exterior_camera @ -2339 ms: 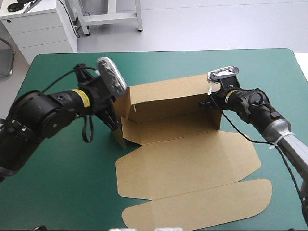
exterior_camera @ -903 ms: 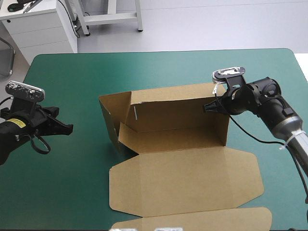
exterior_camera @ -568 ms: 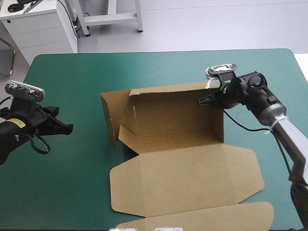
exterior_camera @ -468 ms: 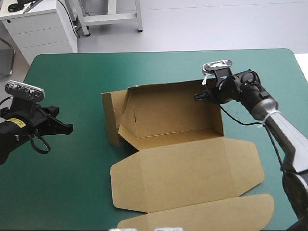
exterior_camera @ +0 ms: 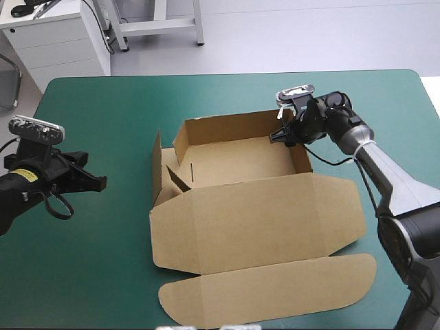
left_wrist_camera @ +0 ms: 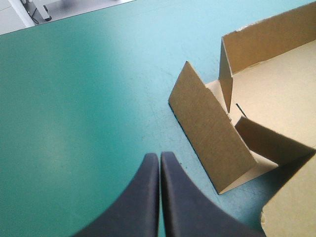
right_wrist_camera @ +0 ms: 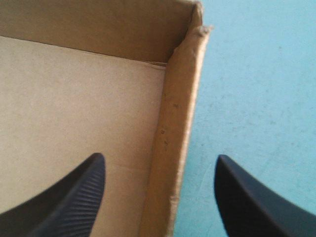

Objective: Fold the box

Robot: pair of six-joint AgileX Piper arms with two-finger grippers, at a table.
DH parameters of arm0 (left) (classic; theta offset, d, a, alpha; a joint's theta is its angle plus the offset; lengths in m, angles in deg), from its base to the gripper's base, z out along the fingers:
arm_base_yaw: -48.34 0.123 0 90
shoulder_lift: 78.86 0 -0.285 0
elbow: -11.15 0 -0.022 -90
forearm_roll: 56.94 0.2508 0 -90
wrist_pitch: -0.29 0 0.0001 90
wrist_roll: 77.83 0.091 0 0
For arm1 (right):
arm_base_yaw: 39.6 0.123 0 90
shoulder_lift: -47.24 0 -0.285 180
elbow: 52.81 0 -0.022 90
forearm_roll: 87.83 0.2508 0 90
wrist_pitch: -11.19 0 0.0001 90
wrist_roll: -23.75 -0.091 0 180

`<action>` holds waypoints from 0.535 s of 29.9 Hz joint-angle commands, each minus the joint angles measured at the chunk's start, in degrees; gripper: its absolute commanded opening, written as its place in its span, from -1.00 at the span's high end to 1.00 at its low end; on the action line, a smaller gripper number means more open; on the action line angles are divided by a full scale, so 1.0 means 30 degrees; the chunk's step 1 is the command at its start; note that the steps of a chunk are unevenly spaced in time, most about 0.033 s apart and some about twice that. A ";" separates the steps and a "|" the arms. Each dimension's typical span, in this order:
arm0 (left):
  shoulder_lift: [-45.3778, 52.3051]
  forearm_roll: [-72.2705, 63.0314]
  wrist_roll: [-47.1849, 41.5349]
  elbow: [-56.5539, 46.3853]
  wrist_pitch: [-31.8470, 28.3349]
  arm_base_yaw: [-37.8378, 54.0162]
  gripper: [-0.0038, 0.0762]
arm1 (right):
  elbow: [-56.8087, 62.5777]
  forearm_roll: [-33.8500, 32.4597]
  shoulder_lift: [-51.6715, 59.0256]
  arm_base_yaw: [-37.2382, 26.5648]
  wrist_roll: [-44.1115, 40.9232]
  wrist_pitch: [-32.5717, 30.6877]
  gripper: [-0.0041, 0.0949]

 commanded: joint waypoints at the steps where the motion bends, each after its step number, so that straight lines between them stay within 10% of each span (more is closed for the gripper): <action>1: 0.0227 -0.0431 -0.0068 0.0394 -0.1235 -0.0019 0.92 | -0.2540 -0.0095 0.1070 0.0029 0.0837 -0.2228 -0.64; 5: 0.0227 -0.0431 0.0034 0.0394 -0.1235 -0.0019 0.92 | -0.5403 0.0284 0.1070 0.0029 0.1348 -0.6886 -0.65; 16: 0.0227 -0.0431 0.0044 0.0394 -0.1235 -0.0019 0.92 | -0.6972 0.4273 0.1222 -0.1380 0.1990 -0.6976 -0.63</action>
